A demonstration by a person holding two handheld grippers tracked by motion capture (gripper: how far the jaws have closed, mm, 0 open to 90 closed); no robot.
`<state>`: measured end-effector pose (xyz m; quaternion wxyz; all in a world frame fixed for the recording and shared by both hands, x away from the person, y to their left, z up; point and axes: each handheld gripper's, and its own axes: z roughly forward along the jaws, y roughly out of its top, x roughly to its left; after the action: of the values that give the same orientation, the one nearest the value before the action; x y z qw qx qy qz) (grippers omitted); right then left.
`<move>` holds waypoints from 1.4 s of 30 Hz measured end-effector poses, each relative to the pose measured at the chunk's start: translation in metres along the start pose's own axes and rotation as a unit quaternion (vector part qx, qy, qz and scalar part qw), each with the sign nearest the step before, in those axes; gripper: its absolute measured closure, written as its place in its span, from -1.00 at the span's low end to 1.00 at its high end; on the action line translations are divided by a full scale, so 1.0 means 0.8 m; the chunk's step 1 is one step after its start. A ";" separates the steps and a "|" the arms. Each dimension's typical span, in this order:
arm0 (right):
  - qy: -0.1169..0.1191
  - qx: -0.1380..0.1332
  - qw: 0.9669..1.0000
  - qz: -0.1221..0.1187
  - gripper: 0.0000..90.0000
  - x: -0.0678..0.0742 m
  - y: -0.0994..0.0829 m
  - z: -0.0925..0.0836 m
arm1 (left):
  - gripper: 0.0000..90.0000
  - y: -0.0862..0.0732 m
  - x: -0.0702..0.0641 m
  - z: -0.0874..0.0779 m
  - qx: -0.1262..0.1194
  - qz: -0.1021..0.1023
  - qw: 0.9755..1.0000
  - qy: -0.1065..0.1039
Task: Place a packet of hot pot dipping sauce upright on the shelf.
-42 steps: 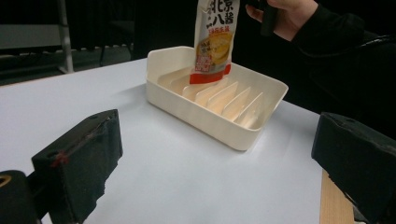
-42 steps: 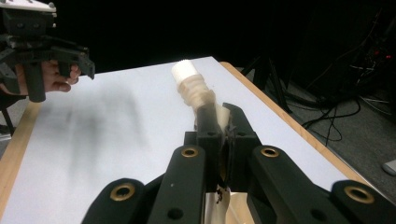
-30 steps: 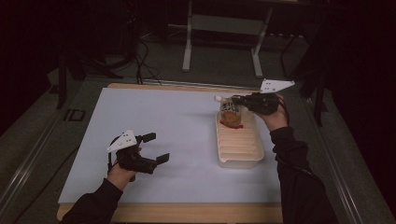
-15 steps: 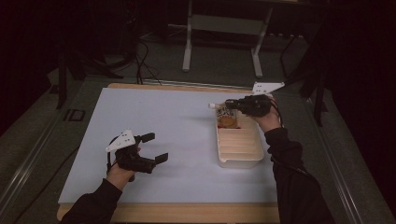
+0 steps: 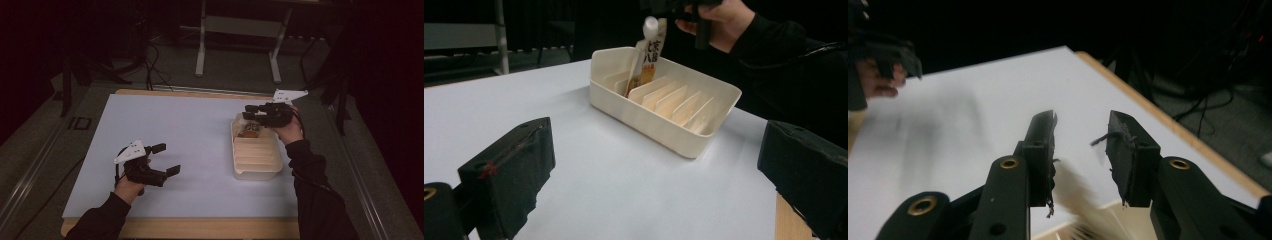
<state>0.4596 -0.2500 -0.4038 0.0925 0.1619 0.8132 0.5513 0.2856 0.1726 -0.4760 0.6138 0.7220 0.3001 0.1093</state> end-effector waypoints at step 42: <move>0.010 0.010 1.000 0.024 -0.74 0.167 0.005 0.020 | -0.95 -0.003 -0.004 -0.003 0.000 0.009 1.000 0.011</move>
<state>0.3411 -0.1864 -0.4025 0.0696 0.1770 0.8153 0.5469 0.2812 0.1729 -0.4769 0.6096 0.7235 0.3001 0.1225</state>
